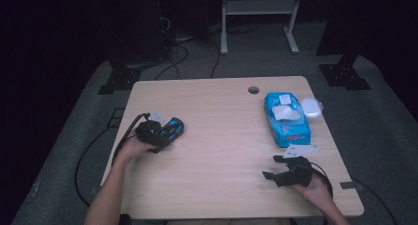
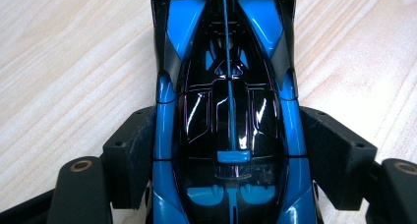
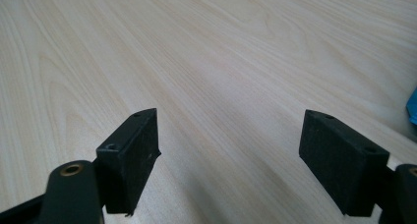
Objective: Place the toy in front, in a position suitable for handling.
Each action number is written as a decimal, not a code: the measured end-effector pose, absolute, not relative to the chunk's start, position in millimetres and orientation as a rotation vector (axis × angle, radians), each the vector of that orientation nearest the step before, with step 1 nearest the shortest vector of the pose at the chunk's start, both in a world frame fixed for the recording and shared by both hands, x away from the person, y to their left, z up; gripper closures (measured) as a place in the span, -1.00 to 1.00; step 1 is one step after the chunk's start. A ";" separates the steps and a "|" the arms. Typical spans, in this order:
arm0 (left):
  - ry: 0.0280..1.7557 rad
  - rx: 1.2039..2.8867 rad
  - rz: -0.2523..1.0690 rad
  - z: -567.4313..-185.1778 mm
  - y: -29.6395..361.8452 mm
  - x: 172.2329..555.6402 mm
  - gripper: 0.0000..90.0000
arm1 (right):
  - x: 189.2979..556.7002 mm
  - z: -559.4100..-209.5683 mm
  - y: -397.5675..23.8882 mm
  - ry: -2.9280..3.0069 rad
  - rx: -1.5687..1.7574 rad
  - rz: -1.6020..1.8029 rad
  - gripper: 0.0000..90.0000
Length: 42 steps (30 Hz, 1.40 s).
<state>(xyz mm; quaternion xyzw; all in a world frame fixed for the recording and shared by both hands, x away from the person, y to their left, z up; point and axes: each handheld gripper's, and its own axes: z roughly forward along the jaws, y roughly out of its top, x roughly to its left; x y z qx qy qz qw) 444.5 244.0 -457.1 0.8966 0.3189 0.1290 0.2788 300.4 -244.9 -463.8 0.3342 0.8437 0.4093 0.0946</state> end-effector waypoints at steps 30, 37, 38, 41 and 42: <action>0.871 2.376 0.327 -458.7 250.1 442.1 -0.41 | 300.5 -463.7 -244.3 2.503 0.987 1.215 -0.51; 0.890 2.423 0.316 -456.0 245.8 444.5 -0.42 | 300.4 -464.0 -243.4 2.506 0.983 1.210 -0.51; 0.898 2.421 0.310 -455.9 245.8 444.9 -0.43 | 300.4 -464.0 -243.1 2.508 0.981 1.210 -0.51; 0.947 2.440 0.279 -453.8 243.7 448.3 -0.46 | 300.5 -464.5 -242.7 2.510 0.982 1.208 -0.51; 0.959 2.444 0.280 -453.5 241.8 448.2 -0.46 | 300.5 -464.5 -242.7 2.510 0.982 1.208 -0.51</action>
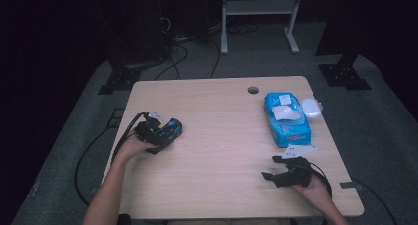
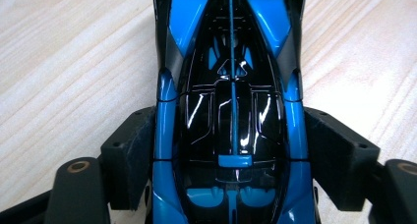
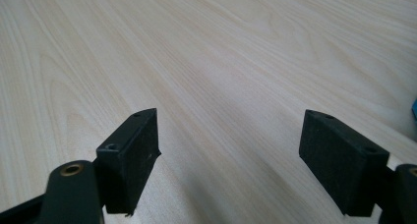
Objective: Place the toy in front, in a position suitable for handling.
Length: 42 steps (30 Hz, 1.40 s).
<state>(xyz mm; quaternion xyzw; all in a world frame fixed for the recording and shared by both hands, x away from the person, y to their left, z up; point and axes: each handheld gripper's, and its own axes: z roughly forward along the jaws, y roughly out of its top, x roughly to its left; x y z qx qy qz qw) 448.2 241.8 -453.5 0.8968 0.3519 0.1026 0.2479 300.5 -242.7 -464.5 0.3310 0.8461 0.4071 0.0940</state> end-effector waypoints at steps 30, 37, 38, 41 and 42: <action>0.947 2.406 0.372 -444.4 241.0 444.9 -0.39 | 299.8 -462.9 -244.6 2.495 0.979 1.221 -0.51; 0.848 2.360 0.390 -419.0 229.4 434.7 -0.39 | 300.2 -461.0 -245.8 2.480 0.982 1.227 -0.51; 0.848 2.360 0.390 -419.0 229.4 434.7 -0.39 | 300.2 -461.0 -245.8 2.480 0.982 1.227 -0.51; 0.780 2.356 0.386 -411.0 212.2 429.1 -0.39 | 300.6 -460.2 -246.5 2.472 0.984 1.230 -0.51; 0.759 2.354 0.374 -409.5 205.9 427.6 -0.39 | 300.5 -459.9 -246.6 2.470 0.981 1.230 -0.51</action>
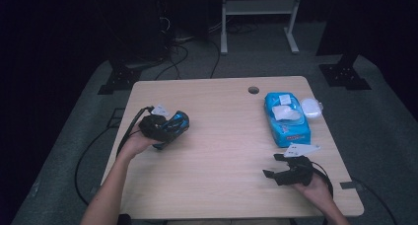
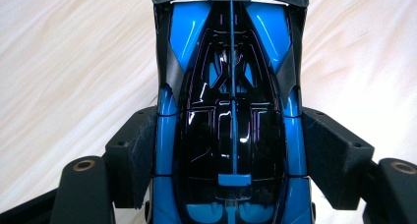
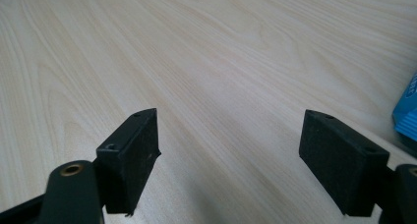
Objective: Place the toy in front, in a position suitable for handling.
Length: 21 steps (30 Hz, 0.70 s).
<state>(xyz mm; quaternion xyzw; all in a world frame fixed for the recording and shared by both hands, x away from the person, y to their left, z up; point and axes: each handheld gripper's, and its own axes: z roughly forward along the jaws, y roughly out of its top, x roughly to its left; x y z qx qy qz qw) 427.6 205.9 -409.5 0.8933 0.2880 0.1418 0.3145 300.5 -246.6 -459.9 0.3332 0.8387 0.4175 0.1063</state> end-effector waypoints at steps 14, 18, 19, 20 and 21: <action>0.516 2.397 0.289 -414.2 120.5 398.3 -0.39 | 298.8 -453.8 -257.7 2.411 1.006 1.265 -0.51; 0.484 2.403 0.252 -423.8 101.2 390.1 -0.39 | 298.5 -452.8 -259.0 2.402 1.009 1.270 -0.51; 0.476 2.408 0.247 -425.2 97.7 388.6 -0.39 | 298.5 -452.6 -259.0 2.401 1.009 1.270 -0.51; 0.463 2.411 0.238 -427.5 92.2 386.1 -0.39 | 298.6 -452.6 -259.2 2.400 1.009 1.271 -0.51; 0.445 2.410 0.221 -429.9 84.8 383.0 -0.39 | 298.9 -452.6 -259.6 2.397 1.011 1.271 -0.51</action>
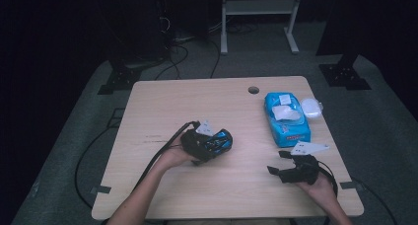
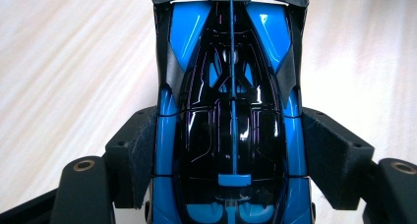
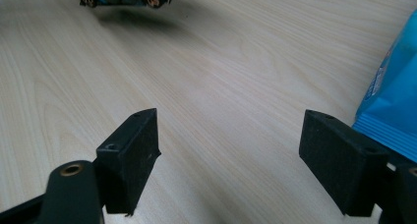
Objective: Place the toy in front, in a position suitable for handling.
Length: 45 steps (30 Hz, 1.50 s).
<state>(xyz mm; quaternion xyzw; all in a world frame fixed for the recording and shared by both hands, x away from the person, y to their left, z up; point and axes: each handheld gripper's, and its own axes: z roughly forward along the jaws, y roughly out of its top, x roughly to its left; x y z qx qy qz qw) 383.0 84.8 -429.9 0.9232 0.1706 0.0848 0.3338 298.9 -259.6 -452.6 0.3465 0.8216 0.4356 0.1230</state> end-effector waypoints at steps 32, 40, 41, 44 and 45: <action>0.343 2.485 0.146 -457.1 39.9 363.9 -0.44 | 351.3 -387.9 -282.7 2.104 1.039 1.151 -0.51; 0.323 2.432 0.170 -439.8 46.6 358.3 -0.65 | 402.1 -388.5 -288.6 2.087 1.130 1.085 -0.49; 0.317 2.431 0.172 -439.0 47.6 357.6 -0.69 | 408.8 -390.6 -288.5 2.093 1.143 1.077 -0.49; 0.309 2.422 0.167 -437.0 53.7 352.5 -0.73 | 428.6 -401.0 -289.0 2.095 1.200 1.039 -0.35; 0.306 2.420 0.177 -437.4 55.4 350.9 -0.73 | 432.2 -404.2 -289.9 2.102 1.218 1.035 -0.33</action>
